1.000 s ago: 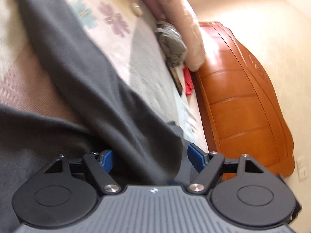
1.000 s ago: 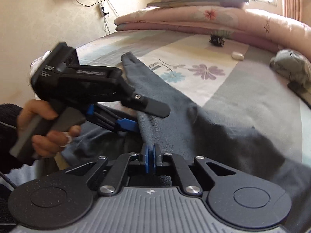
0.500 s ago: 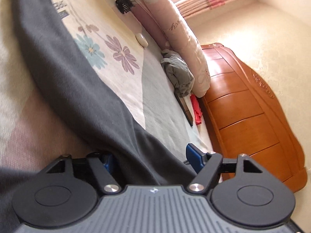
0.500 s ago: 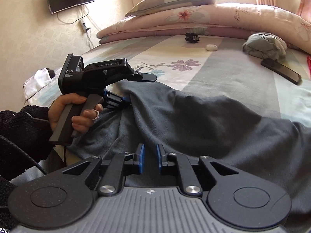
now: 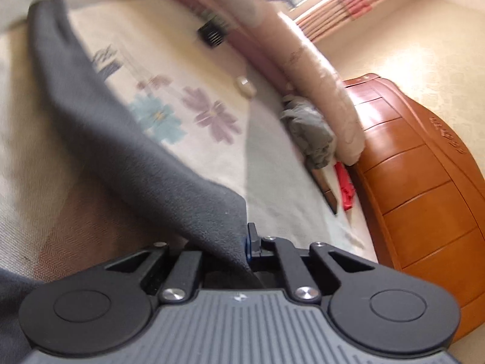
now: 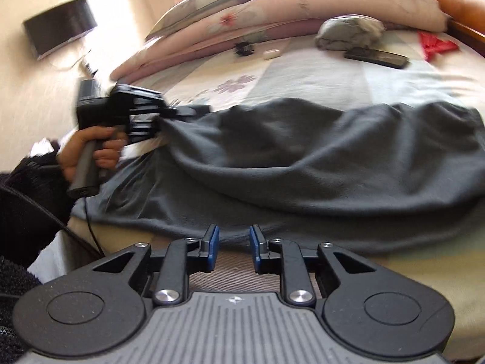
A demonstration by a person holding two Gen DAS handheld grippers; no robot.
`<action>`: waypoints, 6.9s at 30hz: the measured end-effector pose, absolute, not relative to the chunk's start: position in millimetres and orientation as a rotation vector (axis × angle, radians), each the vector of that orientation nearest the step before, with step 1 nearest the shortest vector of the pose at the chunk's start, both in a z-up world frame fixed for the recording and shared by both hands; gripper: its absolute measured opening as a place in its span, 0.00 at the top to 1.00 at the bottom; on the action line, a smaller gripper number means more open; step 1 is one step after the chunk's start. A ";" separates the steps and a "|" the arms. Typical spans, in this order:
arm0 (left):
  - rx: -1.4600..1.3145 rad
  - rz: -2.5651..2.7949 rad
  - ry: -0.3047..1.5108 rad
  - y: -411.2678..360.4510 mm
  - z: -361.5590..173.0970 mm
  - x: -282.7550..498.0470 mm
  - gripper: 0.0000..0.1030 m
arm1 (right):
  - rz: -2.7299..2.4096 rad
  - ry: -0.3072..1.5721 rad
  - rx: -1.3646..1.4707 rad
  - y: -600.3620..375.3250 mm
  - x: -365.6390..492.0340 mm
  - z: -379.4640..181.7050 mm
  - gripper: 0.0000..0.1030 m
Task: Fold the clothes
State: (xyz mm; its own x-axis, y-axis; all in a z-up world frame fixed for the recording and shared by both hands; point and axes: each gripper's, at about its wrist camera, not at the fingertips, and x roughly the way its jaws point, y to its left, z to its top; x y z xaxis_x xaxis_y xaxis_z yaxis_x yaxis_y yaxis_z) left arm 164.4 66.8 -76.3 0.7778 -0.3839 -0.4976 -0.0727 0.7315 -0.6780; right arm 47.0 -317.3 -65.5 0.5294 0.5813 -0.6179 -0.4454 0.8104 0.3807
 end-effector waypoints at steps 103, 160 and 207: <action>-0.452 -0.046 0.830 145.4 -1.7 89.9 0.43 | 0.344 0.658 0.212 -300.5 37.3 -7.0 0.49; -0.246 -0.151 0.775 192.8 -62.7 90.1 0.23 | 0.940 0.782 -0.362 5.5 220.1 -41.9 0.98; -0.922 -0.256 0.818 206.8 -125.9 226.5 0.30 | 0.606 0.654 0.159 -201.6 115.3 -1.2 0.49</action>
State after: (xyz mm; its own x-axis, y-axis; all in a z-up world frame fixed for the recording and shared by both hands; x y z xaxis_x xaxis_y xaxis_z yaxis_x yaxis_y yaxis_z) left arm 226.5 206.8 -125.9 0.6786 -0.5234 -0.5154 -0.1364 0.5996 -0.7886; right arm 115.3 -201.6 -1.2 0.6289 0.5751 -0.5232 -0.4783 0.8167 0.3228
